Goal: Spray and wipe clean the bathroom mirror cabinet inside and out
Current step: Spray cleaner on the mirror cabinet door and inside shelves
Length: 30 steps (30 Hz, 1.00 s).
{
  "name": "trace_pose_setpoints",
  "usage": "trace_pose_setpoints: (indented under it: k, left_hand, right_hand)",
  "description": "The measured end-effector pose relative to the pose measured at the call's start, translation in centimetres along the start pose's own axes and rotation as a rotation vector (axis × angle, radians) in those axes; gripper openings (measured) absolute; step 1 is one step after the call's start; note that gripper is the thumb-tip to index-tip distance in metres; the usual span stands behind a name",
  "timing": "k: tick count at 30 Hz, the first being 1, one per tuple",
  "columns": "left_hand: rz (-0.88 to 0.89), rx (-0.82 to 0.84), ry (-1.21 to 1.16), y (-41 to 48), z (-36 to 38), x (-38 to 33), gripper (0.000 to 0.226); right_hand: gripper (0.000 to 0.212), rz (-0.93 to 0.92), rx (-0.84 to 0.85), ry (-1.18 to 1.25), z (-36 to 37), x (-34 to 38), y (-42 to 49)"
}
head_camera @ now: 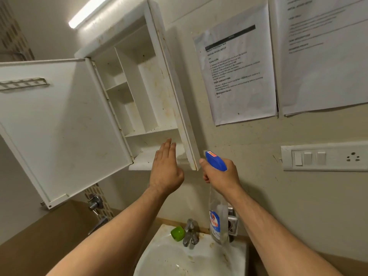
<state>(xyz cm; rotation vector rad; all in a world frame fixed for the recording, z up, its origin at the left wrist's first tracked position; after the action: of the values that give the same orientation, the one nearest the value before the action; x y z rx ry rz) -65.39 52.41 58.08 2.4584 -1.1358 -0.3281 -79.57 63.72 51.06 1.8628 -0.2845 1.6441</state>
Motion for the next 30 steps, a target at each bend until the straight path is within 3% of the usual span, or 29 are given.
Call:
trace_pose_setpoints:
  k: [4,8,15,20,30]
  left_hand:
    - [-0.012,-0.059,-0.020,1.0,-2.2,0.6,0.084]
    - [0.000,-0.126,-0.041,2.3,-5.0,1.5,0.086]
    - [0.024,-0.274,-0.087,6.3,-11.9,2.8,0.085]
    - [0.084,-0.373,-0.116,7.8,-16.8,4.4,0.084]
    - [0.157,-0.444,-0.097,11.9,-23.4,12.5,0.082]
  right_hand:
    - [0.036,-0.115,0.046,-0.110,1.1,3.7,0.2]
    - [0.042,-0.184,-0.023,-0.139,0.7,8.3,0.3]
    - [0.027,-0.371,0.006,-0.198,3.3,20.9,1.6]
    - [0.025,-0.388,0.006,-0.227,7.1,26.8,4.3]
    - [0.035,-0.467,-0.209,-0.257,13.9,35.2,11.3]
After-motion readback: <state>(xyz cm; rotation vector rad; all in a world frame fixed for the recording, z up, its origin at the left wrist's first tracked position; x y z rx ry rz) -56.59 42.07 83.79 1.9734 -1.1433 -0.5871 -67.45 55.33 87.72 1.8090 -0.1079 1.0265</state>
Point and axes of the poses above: each hand's wrist, its own y-axis towards the middle knuckle, its own z-axis out of the palm, x = y × z, the point moved 10 cm from there along y, towards the middle knuckle, and after that the axes turned 11 degrees about x, right-handed, at the moved point
